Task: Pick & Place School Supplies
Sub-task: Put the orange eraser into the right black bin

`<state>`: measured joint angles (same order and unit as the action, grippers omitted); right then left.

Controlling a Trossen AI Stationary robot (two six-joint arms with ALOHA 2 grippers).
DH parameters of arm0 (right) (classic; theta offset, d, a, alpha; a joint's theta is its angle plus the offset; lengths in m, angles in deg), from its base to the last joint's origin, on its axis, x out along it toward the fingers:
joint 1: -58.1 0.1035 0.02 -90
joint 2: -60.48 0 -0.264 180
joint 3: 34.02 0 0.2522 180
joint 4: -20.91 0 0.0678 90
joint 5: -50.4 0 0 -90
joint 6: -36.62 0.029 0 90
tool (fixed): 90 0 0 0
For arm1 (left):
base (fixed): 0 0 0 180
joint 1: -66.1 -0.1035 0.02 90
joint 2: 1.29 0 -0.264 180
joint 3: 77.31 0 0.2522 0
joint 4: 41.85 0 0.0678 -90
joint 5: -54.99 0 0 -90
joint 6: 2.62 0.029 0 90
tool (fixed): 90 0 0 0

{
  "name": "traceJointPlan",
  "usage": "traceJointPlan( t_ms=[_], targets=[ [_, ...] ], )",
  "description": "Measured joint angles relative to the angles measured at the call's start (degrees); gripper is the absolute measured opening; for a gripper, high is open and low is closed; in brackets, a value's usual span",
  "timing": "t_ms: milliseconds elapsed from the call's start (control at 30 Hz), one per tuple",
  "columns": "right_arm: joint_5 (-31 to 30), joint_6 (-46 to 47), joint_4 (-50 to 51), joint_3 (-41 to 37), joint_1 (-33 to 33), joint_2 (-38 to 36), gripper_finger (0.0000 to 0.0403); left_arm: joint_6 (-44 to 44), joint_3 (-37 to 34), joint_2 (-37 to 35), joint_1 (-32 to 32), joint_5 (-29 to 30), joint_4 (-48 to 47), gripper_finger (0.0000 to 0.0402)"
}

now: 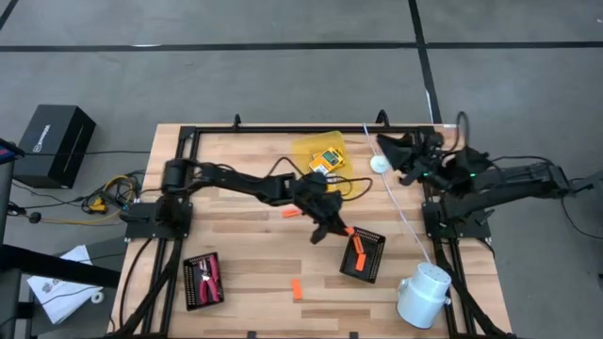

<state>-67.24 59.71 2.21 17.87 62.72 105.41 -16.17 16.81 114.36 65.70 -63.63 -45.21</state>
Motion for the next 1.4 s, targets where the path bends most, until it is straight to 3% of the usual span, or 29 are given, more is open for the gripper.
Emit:
traceJointPlan(
  t_ms=[367,567,833,1200,1400],
  targets=[
    [-3.33,-10.89,5.18,-0.13,2.77,-9.92,0.0111,-3.55,13.58,13.16,0.86,-2.89,0.79,0.0026],
    [-5.62,-13.04,10.39,-0.02,4.93,-15.58,0.0111,-5.05,17.49,18.04,1.61,-2.93,0.36,0.0026],
    [-8.53,-13.18,14.17,-0.01,6.72,-17.95,0.0111,-4.64,19.63,20.53,1.97,-2.91,1.18,0.0027],
    [-8.44,-13.02,14.2,-0.02,6.67,-17.97,0.0111,-1.77,19.72,19.46,1.99,-2.67,2.93,0.0138],
    [-8.44,-13.02,14.03,-0.02,6.67,-17.95,0.0111,-3.32,19.61,18.91,1.81,-2.75,1.98,0.0173]
  ],
)
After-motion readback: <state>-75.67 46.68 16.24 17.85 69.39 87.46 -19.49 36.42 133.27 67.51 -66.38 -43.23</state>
